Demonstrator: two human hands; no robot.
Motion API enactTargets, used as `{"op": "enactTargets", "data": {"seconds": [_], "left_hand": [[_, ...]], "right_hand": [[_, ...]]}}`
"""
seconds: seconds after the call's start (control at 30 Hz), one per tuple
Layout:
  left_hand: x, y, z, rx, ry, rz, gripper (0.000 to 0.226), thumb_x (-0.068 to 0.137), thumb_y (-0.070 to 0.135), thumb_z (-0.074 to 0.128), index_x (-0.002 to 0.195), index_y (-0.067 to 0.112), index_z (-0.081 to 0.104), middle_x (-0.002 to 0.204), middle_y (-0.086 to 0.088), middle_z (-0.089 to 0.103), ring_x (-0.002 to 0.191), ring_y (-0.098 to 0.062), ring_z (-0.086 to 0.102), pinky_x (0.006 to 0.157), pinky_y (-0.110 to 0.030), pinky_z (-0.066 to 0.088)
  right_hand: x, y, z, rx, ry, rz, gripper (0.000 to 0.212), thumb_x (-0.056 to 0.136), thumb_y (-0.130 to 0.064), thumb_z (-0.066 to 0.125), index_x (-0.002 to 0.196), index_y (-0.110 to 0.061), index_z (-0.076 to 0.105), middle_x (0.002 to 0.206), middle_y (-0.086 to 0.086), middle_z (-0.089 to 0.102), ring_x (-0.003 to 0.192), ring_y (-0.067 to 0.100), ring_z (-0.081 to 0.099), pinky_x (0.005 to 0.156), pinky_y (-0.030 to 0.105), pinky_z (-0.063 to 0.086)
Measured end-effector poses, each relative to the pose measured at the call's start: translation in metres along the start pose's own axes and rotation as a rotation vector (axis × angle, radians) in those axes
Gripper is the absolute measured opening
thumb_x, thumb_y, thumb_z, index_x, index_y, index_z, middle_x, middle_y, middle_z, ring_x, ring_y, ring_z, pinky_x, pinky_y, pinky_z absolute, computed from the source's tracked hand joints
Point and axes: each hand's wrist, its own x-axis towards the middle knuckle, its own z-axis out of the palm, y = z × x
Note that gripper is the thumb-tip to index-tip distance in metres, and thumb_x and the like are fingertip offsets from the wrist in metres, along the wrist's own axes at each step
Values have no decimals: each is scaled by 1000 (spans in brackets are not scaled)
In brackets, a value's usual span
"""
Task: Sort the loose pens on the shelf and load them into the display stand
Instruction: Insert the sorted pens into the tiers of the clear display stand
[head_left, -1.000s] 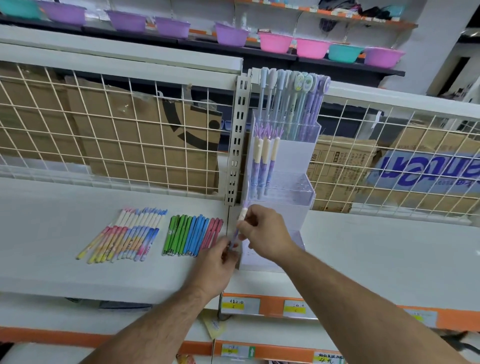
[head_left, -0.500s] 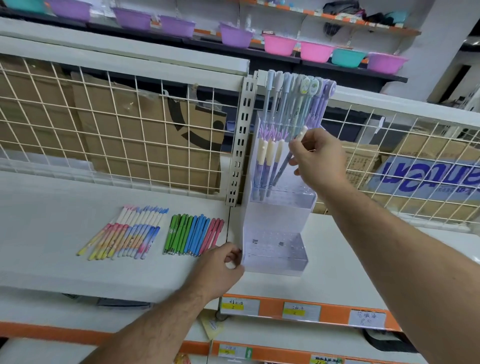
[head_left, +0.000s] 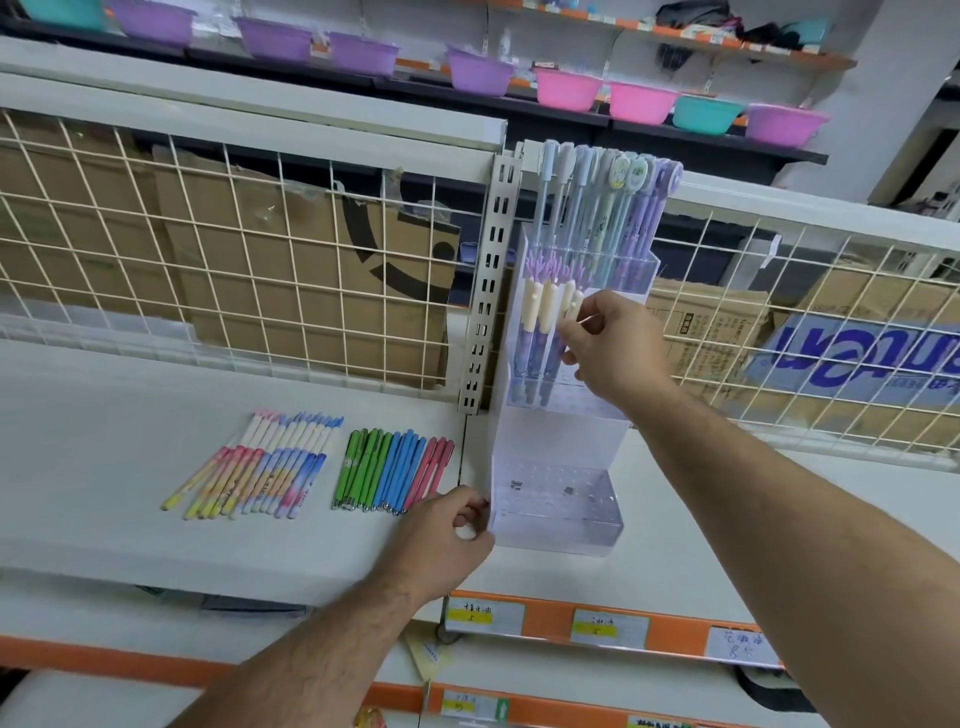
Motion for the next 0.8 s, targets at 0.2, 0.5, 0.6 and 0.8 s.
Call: {"op": "enactTargets", "data": {"seconds": [0.2, 0.5, 0.6, 0.8], "left_hand": [[-1, 2, 0, -10, 1, 2, 23, 80, 35, 75, 101, 37, 67, 94, 23, 68, 92, 8, 61, 83, -21, 56], [-6, 12, -4, -5, 84, -20, 21, 82, 33, 74, 102, 34, 67, 93, 20, 66, 90, 4, 59, 77, -17, 53], [-8, 16, -5, -5, 96, -41, 25, 82, 34, 73, 106, 34, 66, 95, 21, 64, 91, 3, 59, 79, -19, 53], [-15, 16, -13, -24, 88, -81, 35, 80, 38, 73, 115, 35, 65, 98, 19, 62, 92, -1, 59, 84, -26, 55]], "right_hand": [[3, 7, 2, -21, 1, 27, 12, 91, -18, 70, 80, -17, 65, 70, 0, 72, 71, 19, 73, 67, 48, 63], [-31, 48, 23, 3, -53, 52, 9, 89, -15, 66, 83, -21, 66, 75, -2, 70, 68, 19, 67, 57, 29, 51], [-43, 57, 32, 27, -80, 50, 6, 90, -19, 67, 86, -22, 65, 77, -2, 70, 72, 18, 68, 60, 32, 55], [-73, 64, 57, 60, -123, 32, 6, 91, -20, 66, 87, -25, 66, 79, -6, 70, 73, 15, 67, 67, 29, 54]]}}
